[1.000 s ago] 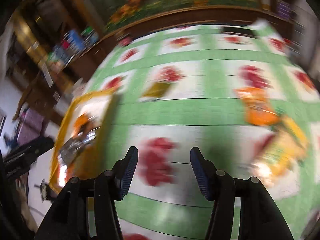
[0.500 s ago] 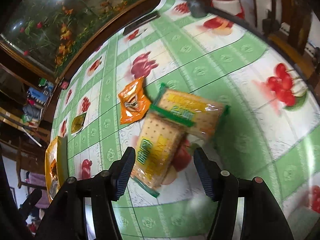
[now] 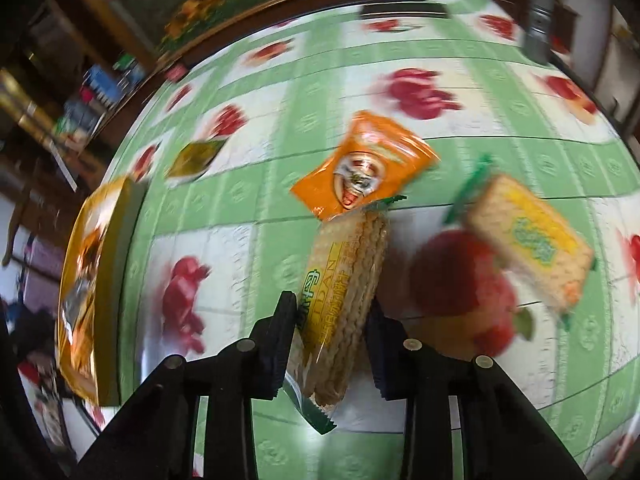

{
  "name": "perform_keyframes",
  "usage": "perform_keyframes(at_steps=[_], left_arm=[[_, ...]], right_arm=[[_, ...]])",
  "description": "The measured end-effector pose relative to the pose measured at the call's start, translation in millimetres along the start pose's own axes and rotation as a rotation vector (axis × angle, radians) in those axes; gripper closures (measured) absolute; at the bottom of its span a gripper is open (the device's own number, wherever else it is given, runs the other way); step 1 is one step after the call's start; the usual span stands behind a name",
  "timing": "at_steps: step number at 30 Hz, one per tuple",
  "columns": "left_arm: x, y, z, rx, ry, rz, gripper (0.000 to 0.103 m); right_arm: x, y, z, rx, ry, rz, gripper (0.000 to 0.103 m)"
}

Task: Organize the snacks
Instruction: 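Grasp a WEIDAN cracker pack with the right gripper while the left gripper grasps a green cracker pack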

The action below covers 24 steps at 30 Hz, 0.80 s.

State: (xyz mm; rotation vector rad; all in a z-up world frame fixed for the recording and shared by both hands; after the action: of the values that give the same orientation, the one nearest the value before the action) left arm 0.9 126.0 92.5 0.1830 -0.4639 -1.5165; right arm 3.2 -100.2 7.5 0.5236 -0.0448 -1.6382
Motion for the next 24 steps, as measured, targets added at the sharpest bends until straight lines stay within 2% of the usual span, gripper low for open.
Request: perform_keyframes(at_steps=[6,10,14,16,20,22,24], left_arm=[[-0.9,48.1,-26.8,-0.001,-0.102,-0.002,0.042],[18.1,96.3,-66.1,0.027,-0.036,-0.139,0.042],[33.8,126.2,-115.9,-0.022,-0.003,-0.250,0.042],[37.4,133.3,-135.9,-0.042,0.023,-0.276,0.042],[43.4,137.4,-159.0,-0.079,0.003,-0.296,0.042],[48.5,137.3,-170.4,-0.109,0.022,-0.313,0.042],[54.0,134.9,-172.5,-0.099,0.041,-0.344,0.037]], right_arm=[[-12.5,-10.4,-6.3,-0.044,0.049,0.036,0.057],[-16.6,-7.7,-8.3,-0.051,0.044,0.037,0.053],[-18.3,-5.4,-9.2,-0.052,0.043,0.020,0.049],[-14.5,-6.5,-8.2,-0.054,0.053,-0.005,0.047],[-6.7,-6.9,-6.2,-0.052,0.078,-0.053,0.043],[-5.5,-6.8,-5.4,-0.047,0.065,-0.057,0.041],[-6.6,-5.6,-5.9,-0.047,0.054,-0.056,0.040]])
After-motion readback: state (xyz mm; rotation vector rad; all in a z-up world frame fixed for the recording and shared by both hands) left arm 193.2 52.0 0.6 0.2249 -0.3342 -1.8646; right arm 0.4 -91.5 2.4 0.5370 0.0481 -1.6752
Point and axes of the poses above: each gripper's, at about its wrist camera, not at the fingertips, and z roughly against the way its jaws point, x to its right, y to its top, the point moved 2 cm from there along -z, roughly the way its jaws point, and after that the axes turned 3 degrees about -x, right-handed, at the moved point
